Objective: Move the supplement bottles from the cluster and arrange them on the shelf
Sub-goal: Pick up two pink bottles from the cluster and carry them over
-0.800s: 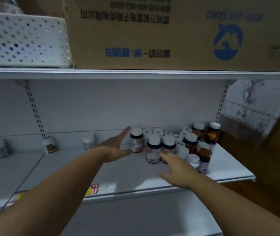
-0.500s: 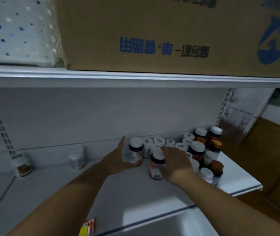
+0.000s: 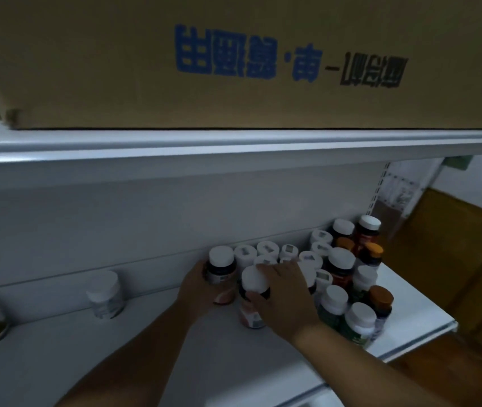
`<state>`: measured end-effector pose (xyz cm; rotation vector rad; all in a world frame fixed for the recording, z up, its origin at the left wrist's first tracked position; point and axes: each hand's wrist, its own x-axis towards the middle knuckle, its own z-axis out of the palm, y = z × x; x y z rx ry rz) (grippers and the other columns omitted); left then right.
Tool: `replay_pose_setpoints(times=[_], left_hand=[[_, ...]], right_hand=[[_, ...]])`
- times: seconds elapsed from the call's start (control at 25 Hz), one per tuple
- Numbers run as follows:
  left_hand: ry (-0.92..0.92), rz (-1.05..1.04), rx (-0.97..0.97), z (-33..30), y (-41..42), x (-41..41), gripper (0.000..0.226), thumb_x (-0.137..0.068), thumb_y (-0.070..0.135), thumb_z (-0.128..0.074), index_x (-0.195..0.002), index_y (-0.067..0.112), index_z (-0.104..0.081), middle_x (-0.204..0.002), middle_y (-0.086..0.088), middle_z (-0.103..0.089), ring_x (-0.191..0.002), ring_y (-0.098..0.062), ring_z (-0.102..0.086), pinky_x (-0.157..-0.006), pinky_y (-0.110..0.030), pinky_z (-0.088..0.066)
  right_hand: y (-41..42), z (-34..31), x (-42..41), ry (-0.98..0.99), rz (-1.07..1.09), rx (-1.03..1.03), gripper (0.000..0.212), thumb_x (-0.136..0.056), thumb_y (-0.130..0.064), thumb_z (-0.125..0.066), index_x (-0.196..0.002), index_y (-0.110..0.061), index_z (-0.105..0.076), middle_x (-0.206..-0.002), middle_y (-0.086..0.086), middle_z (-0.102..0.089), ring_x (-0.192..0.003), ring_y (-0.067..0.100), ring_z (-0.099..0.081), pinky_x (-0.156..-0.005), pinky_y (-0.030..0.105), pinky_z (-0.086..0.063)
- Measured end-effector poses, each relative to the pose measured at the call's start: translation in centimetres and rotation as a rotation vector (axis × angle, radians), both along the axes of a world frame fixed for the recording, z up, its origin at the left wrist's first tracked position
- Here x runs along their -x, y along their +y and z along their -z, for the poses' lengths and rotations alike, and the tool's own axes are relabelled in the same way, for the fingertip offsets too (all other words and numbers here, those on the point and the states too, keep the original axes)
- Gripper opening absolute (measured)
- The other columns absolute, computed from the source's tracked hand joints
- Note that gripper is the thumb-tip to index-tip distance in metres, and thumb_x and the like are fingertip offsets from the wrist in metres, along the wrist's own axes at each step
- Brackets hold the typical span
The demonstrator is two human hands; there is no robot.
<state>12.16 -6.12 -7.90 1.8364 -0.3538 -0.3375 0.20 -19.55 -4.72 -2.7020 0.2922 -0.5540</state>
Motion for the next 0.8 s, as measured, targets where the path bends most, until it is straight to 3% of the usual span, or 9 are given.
replay_pose_setpoints(times=[0.08, 0.16, 0.2, 0.28, 0.36, 0.48, 0.56, 0.64, 0.8], left_hand=[[0.136, 0.020, 0.154, -2.0, 1.4, 1.7, 0.034, -0.053, 0.035, -0.085, -0.082, 0.026, -0.071, -0.093, -0.004, -0.075, -0.085, -0.023, -0.068, -0.077, -0.033, -0.053], [0.331, 0.084, 0.411, -4.0, 3.0, 4.0, 0.030, -0.066, 0.028, -0.076, -0.095, 0.021, -0.071, -0.100, -0.012, -0.074, -0.087, -0.026, -0.070, -0.073, -0.036, -0.056], [0.404, 0.085, 0.505, -4.7, 3.7, 5.2, 0.032, -0.072, 0.027, -0.069, -0.102, 0.017, -0.068, -0.102, -0.013, -0.073, -0.088, -0.026, -0.071, -0.070, -0.036, -0.058], [0.497, 0.055, 0.596, -5.5, 4.8, 8.1, 0.037, -0.076, 0.030, -0.058, -0.108, 0.011, -0.064, -0.103, -0.015, -0.073, -0.087, -0.028, -0.071, -0.067, -0.037, -0.059], [0.515, 0.010, 0.611, -5.8, 5.3, 10.9, 0.042, -0.075, 0.033, -0.056, -0.110, 0.010, -0.063, -0.105, -0.016, -0.072, -0.090, -0.028, -0.071, -0.074, -0.042, -0.059], [0.460, -0.079, 0.590, -6.0, 5.8, 14.4, 0.045, -0.073, 0.038, -0.053, -0.108, 0.013, -0.066, -0.107, -0.013, -0.072, -0.092, -0.026, -0.070, -0.089, -0.049, -0.049], [0.426, -0.127, 0.591, -6.7, 6.6, 15.9, 0.042, -0.072, 0.040, -0.051, -0.099, 0.014, -0.072, -0.105, -0.014, -0.073, -0.090, -0.026, -0.071, -0.082, -0.046, -0.054], [0.411, -0.200, 0.622, -7.0, 7.9, 17.3, 0.044, -0.070, 0.041, -0.054, -0.099, 0.013, -0.071, -0.104, -0.015, -0.072, -0.089, -0.027, -0.071, -0.073, -0.041, -0.059], [0.360, -0.306, 0.659, -7.3, 12.3, 20.1, 0.067, -0.050, 0.046, -0.080, -0.105, 0.010, -0.069, -0.104, -0.016, -0.072, -0.091, -0.029, -0.070, -0.073, -0.042, -0.059]], right_hand=[[0.0, -0.7, 0.8, -0.076, 0.041, -0.622, 0.042, -0.088, -0.029, -0.059, -0.128, -0.018, -0.050, -0.130, 0.008, -0.055, -0.113, 0.019, -0.054, -0.096, 0.022, -0.045], [-0.1, -1.4, 1.0, -0.194, 0.005, -1.329, 0.037, -0.088, -0.021, -0.059, -0.125, -0.019, -0.053, -0.122, 0.009, -0.061, -0.101, 0.021, -0.062, -0.073, 0.025, -0.054], [0.0, -1.4, 1.0, -0.232, -0.026, -1.631, 0.037, -0.088, -0.024, -0.057, -0.125, -0.017, -0.054, -0.117, 0.012, -0.064, -0.098, 0.026, -0.064, -0.071, 0.031, -0.055], [0.6, -1.6, 1.6, -0.176, -0.068, -1.981, 0.041, -0.087, -0.034, -0.053, -0.119, -0.009, -0.057, -0.104, 0.016, -0.068, -0.090, 0.030, -0.065, -0.075, 0.039, -0.054], [1.8, -2.1, 2.3, -0.081, -0.082, -2.027, 0.039, -0.085, -0.038, -0.055, -0.107, -0.006, -0.059, -0.087, 0.016, -0.067, -0.078, 0.030, -0.064, -0.076, 0.043, -0.053], [3.1, -3.7, 3.9, -0.116, -0.254, -1.885, 0.043, -0.072, -0.037, -0.061, -0.105, -0.009, -0.064, -0.094, 0.016, -0.070, -0.083, 0.031, -0.066, -0.078, 0.045, -0.055], [3.8, -4.8, 4.7, -0.164, -0.348, -1.806, 0.037, -0.069, -0.034, -0.060, -0.102, -0.018, -0.068, -0.099, 0.010, -0.073, -0.089, 0.027, -0.069, -0.080, 0.042, -0.056], [5.1, -5.5, 5.4, -0.121, -0.438, -1.781, 0.031, -0.069, -0.033, -0.058, -0.096, -0.023, -0.069, -0.092, 0.003, -0.075, -0.083, 0.020, -0.070, -0.074, 0.037, -0.058], [9.0, -5.1, 6.0, 0.046, -0.553, -1.808, 0.023, -0.077, -0.032, -0.055, -0.095, -0.022, -0.066, -0.082, 0.000, -0.075, -0.070, 0.014, -0.070, -0.059, 0.029, -0.058]])
